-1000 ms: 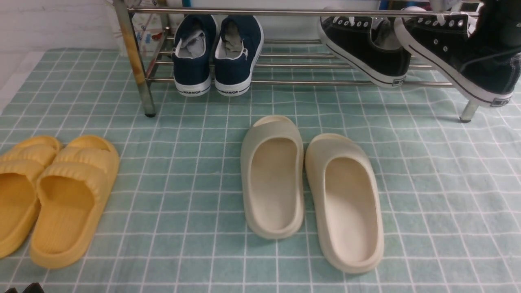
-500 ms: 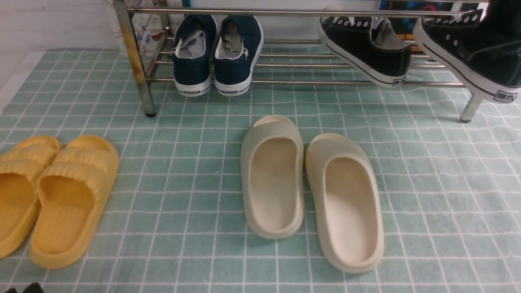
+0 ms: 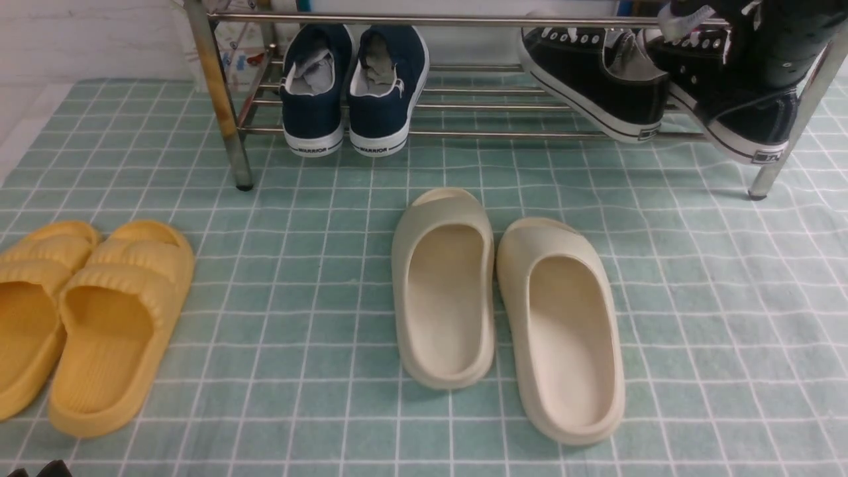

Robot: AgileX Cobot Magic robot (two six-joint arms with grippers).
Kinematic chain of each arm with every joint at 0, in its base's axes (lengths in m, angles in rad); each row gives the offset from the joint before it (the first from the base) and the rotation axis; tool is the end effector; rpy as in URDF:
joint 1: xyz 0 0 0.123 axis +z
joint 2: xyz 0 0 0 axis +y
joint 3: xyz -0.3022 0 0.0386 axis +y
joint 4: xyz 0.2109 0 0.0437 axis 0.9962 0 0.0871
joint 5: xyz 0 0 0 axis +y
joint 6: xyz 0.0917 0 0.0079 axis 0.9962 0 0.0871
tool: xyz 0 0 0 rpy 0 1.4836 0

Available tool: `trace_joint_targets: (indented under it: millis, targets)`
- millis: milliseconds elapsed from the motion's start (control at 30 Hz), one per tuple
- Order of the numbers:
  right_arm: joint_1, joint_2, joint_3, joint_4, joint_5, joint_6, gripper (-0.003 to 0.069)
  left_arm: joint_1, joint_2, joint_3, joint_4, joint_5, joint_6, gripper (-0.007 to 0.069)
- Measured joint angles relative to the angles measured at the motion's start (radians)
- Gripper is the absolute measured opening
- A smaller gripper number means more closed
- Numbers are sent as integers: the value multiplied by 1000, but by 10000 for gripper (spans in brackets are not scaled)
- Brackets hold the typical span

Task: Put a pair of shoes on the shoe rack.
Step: Use the right arm to put a shoe into the shoe rack

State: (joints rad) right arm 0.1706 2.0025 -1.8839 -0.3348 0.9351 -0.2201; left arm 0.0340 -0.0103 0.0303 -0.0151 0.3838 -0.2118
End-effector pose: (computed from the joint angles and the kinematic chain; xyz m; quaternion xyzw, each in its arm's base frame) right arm 0.4263 0.0487 0.3281 -0.2362 0.9129 -0.1647 0.2894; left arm -0.0034 -0.0006 0.1692 -0.1032 0.8031 -0.0585 0.5839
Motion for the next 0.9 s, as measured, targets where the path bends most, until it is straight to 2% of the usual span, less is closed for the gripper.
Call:
trace_joint_targets:
  millis: [200, 433, 733, 900]
  targets:
    - [10, 11, 1, 48, -35, -47, 17, 0, 0, 0, 0, 0, 0, 237]
    - [97, 11, 1, 83, 10, -106, 17, 0, 0, 0, 0, 0, 0, 237]
    - [118, 11, 1, 43, 32, -108, 17, 0, 0, 0, 0, 0, 0, 237]
    - [83, 11, 1, -22, -12, -116, 17, 0, 0, 0, 0, 0, 0, 237]
